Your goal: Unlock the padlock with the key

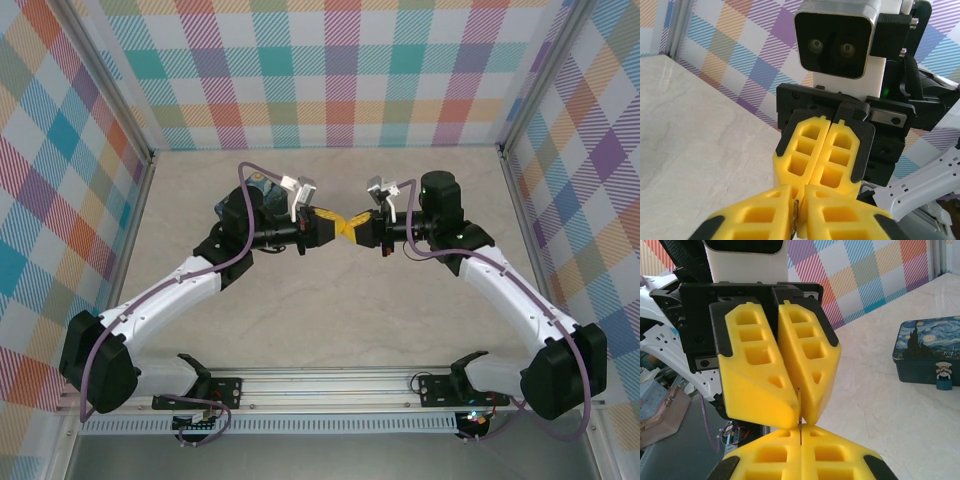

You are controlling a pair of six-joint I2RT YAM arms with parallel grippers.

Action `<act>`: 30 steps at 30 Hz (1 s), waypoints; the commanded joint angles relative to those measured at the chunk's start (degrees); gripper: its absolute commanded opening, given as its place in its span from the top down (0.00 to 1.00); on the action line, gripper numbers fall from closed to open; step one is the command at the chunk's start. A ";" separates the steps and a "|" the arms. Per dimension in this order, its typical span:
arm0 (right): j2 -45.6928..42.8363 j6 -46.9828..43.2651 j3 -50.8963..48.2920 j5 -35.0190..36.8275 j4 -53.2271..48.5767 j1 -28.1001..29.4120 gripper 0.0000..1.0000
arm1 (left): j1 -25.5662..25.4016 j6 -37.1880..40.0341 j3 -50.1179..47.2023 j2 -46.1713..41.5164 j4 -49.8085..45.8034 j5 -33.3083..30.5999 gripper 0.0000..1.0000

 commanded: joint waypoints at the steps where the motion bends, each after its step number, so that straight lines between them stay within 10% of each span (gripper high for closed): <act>1: -0.58 -0.49 1.39 -1.36 0.71 0.18 0.92 | 0.28 0.26 1.82 -0.44 0.31 0.70 0.98; 11: -2.05 10.24 -4.88 -4.43 14.70 -1.15 0.67 | 0.11 -2.01 -1.12 -2.48 5.92 -2.85 1.00; 30: 2.30 15.02 -3.59 -4.71 21.54 -0.10 0.76 | -0.33 -2.82 -1.36 -1.62 7.74 -3.08 1.00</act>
